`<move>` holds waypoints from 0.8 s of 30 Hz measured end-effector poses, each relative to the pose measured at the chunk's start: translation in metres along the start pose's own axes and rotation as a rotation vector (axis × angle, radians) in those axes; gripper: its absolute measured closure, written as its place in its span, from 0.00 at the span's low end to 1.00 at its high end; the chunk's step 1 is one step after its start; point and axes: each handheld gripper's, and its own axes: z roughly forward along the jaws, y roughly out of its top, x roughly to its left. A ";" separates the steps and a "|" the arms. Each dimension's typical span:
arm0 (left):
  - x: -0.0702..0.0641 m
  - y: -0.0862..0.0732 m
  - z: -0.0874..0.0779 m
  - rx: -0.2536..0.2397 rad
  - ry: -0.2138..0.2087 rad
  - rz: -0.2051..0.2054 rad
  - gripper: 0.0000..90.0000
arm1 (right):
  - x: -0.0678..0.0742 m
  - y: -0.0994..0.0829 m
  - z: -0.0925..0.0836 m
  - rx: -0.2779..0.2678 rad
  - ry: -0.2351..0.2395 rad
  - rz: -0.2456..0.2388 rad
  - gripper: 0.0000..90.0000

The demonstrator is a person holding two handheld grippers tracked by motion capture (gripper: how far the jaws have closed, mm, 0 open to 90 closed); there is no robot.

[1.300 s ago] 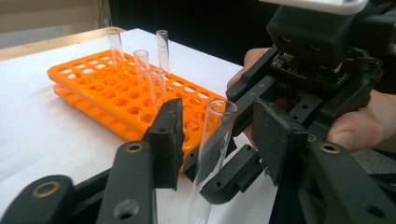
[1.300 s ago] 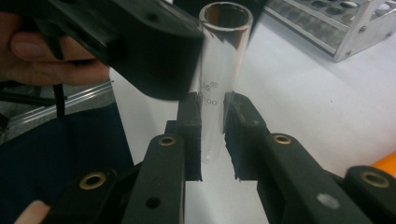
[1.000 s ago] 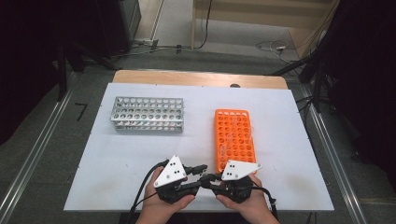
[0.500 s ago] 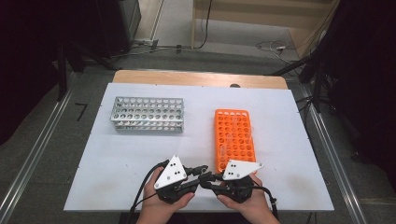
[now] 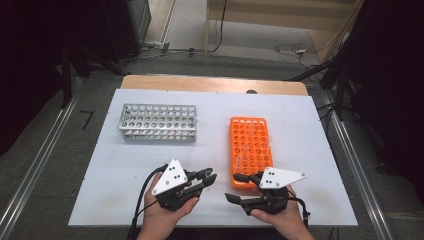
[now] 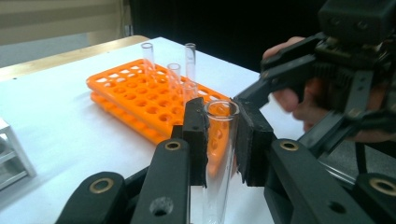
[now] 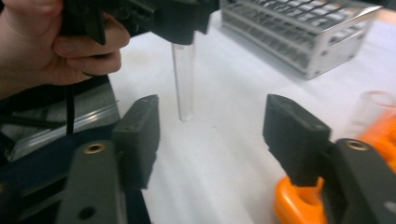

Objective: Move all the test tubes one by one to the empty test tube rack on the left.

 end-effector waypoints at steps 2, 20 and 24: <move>0.004 0.001 0.000 0.001 0.010 -0.012 0.84 | -0.005 0.000 -0.008 -0.013 -0.029 0.018 0.25; 0.062 0.033 0.007 -0.052 0.099 -0.046 0.84 | -0.058 -0.028 -0.065 -0.093 -0.212 0.125 0.00; 0.078 0.042 0.011 -0.060 0.129 -0.048 0.84 | -0.069 -0.037 -0.070 -0.099 -0.236 0.146 0.00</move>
